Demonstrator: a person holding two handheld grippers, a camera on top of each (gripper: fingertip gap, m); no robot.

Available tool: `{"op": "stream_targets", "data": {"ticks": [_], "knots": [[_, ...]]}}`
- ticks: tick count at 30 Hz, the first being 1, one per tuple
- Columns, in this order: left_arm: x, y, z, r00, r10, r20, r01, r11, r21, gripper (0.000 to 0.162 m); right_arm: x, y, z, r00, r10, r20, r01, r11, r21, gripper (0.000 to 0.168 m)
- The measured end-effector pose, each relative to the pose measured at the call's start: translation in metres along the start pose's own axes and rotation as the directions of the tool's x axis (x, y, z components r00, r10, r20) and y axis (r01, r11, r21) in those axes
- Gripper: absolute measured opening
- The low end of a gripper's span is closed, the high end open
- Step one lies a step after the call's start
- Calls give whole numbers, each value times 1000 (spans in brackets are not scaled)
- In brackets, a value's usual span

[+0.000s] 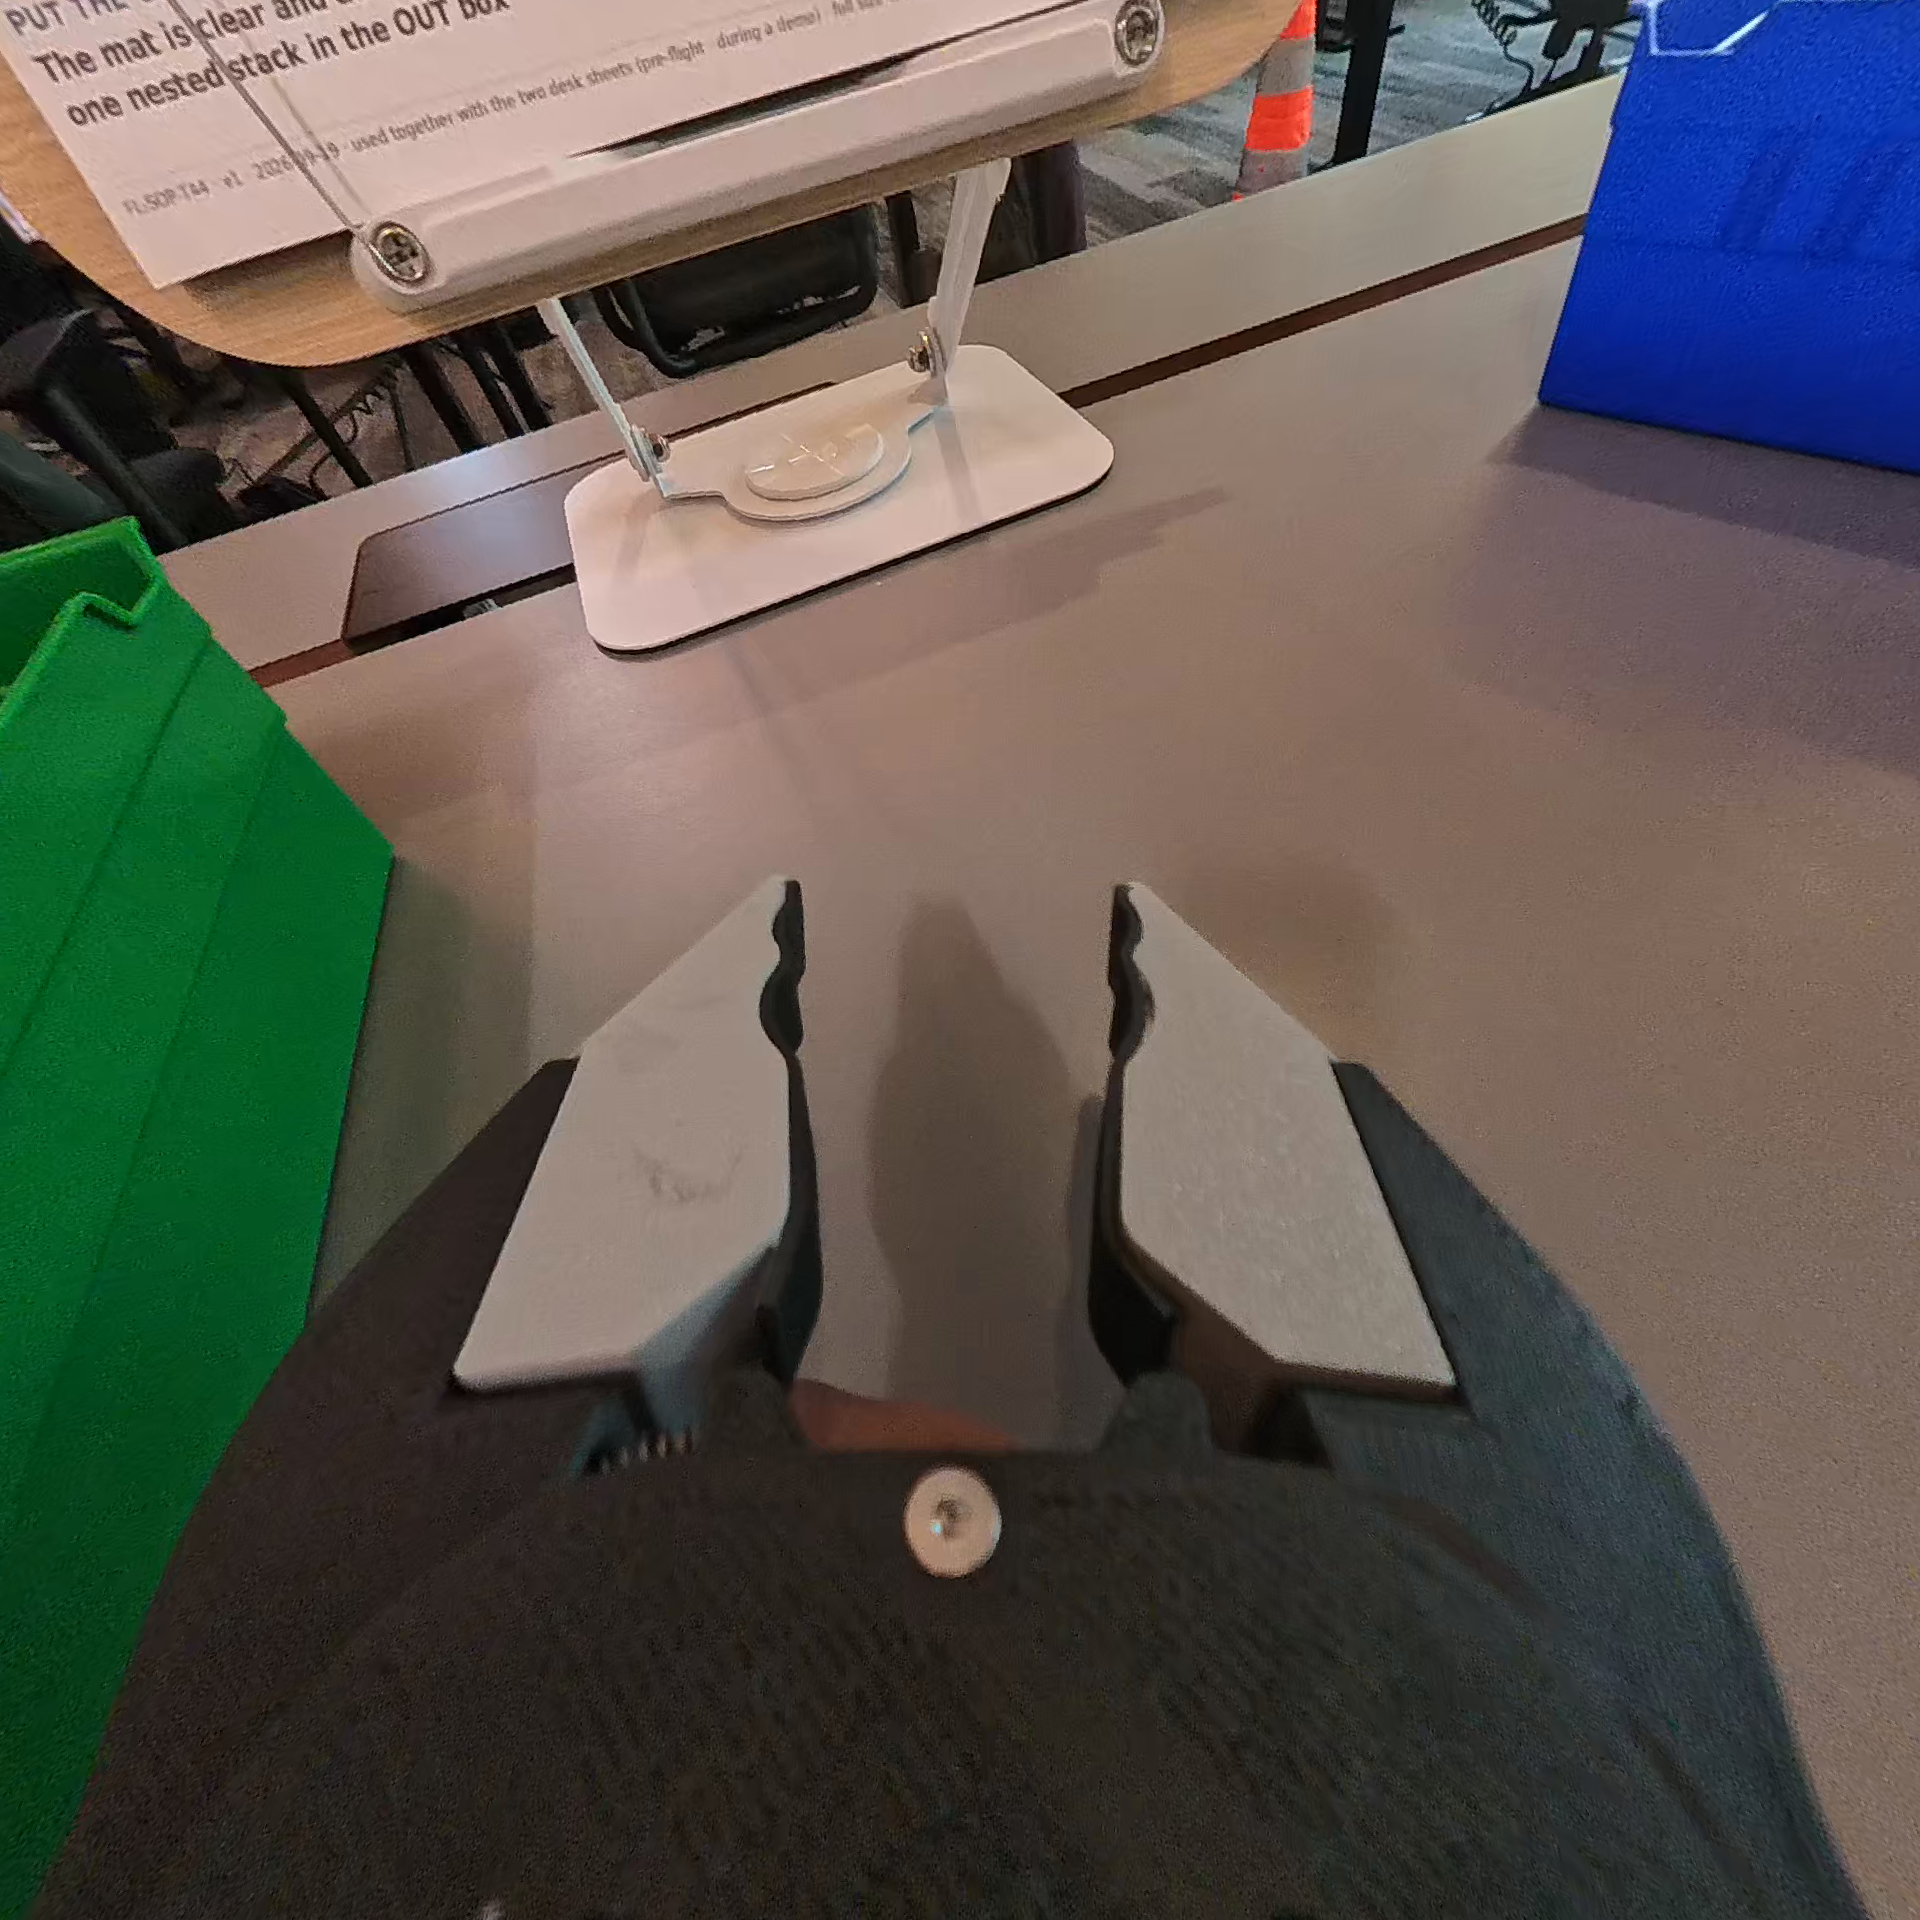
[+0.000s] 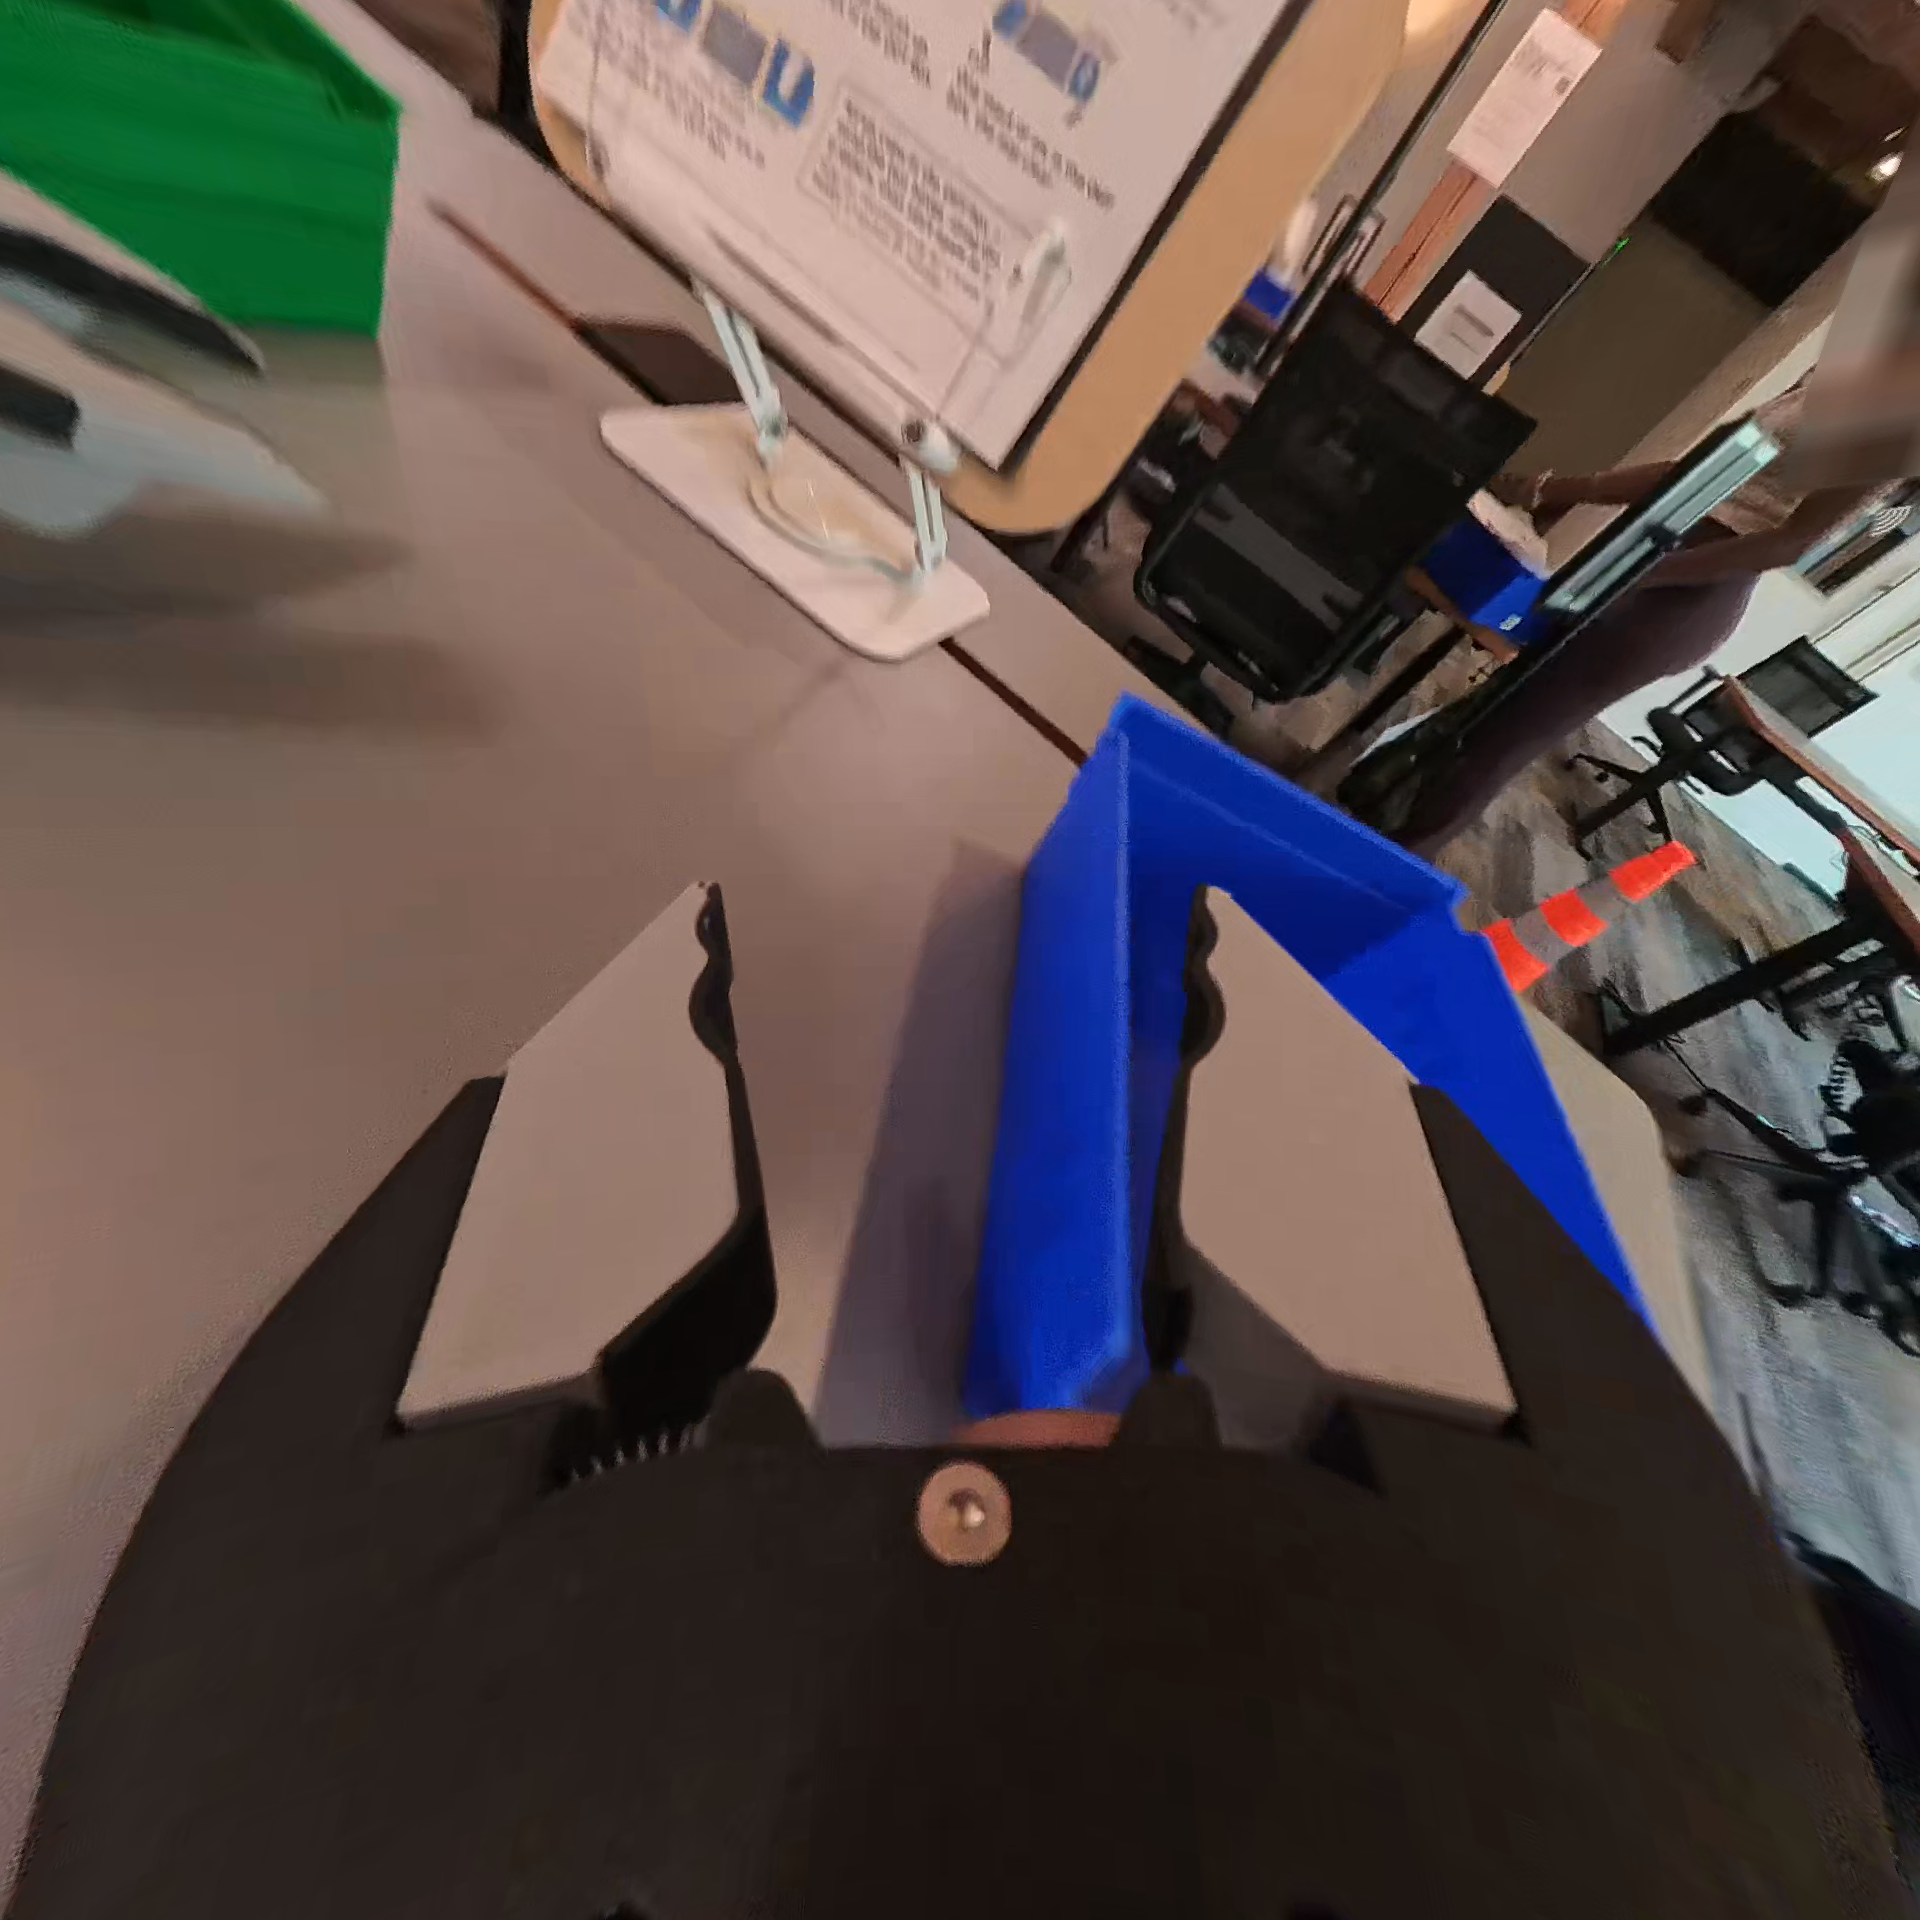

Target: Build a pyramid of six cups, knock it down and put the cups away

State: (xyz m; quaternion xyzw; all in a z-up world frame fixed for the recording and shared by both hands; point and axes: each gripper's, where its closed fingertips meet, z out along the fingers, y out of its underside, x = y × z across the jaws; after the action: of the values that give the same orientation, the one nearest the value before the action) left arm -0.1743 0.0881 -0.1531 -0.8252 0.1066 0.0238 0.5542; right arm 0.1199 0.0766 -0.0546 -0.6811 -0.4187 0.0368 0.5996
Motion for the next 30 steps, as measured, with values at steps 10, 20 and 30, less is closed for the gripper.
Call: {"op": "stream_targets", "data": {"ticks": [10, 20, 30], "knots": [[8, 1, -1, 997, 76, 9, -76, 997, -4, 57, 2, 101, -23, 998, 15, 53, -2, 973, -230, 71], [6, 3, -3, 999, 38, 4, -38, 999, -12, 57, 27, 108, -34, 909, 358, -212, -392, 908, -148, 2], [13, 6, -1, 995, 104, -4, -104, 994, -36, 57, -38, 81, -63, 919, 91, -383, -143, 984, -110, 6]]}}
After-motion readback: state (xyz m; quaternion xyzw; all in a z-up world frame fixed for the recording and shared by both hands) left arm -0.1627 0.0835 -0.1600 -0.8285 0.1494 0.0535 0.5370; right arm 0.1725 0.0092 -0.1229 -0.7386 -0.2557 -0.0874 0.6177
